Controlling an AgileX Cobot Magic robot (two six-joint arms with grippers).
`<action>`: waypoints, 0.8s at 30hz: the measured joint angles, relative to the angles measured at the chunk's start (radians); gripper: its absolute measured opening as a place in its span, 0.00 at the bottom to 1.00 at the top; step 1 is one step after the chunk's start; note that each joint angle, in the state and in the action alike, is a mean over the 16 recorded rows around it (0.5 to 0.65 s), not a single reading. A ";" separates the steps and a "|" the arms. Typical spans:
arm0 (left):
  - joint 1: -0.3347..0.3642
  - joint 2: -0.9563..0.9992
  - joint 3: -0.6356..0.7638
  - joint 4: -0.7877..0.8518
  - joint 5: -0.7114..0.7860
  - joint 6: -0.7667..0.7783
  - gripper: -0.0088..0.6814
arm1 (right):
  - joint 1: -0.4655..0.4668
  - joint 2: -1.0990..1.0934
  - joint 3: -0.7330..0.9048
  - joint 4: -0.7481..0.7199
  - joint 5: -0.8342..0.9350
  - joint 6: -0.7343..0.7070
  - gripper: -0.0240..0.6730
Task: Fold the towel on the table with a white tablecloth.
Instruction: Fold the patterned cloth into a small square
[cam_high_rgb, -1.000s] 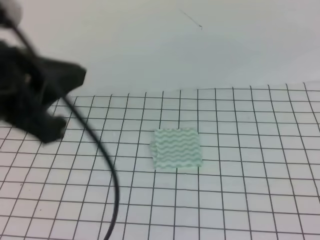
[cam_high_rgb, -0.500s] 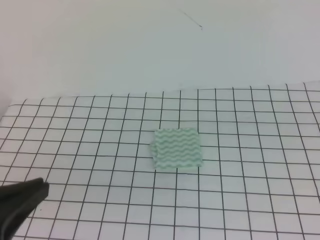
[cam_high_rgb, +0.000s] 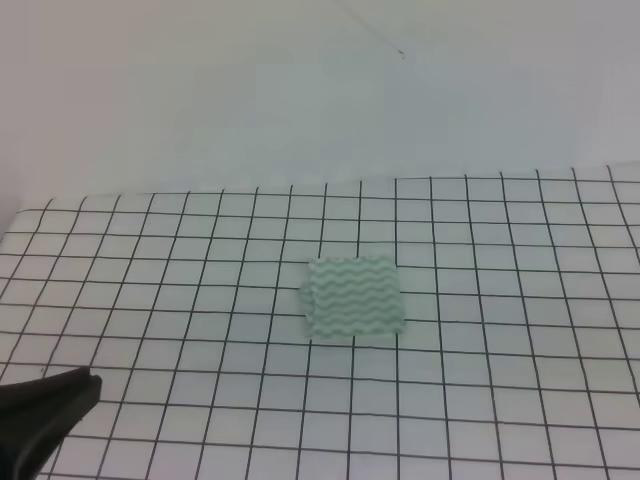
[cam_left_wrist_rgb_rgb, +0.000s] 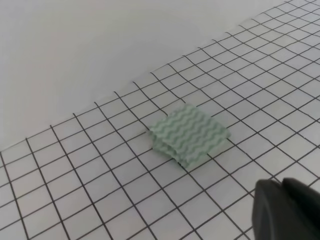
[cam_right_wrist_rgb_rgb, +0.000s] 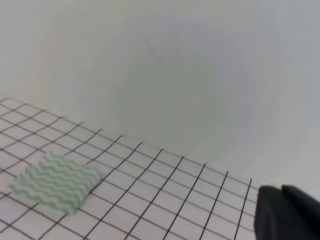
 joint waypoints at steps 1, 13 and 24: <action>0.000 0.000 0.000 0.000 0.000 0.000 0.01 | 0.000 -0.004 0.007 0.000 0.009 0.000 0.04; 0.001 -0.009 0.015 0.035 -0.010 0.001 0.01 | 0.000 -0.010 0.034 0.000 0.141 0.003 0.03; 0.071 -0.176 0.222 0.173 -0.230 -0.102 0.01 | 0.000 -0.010 0.034 0.000 0.183 0.004 0.03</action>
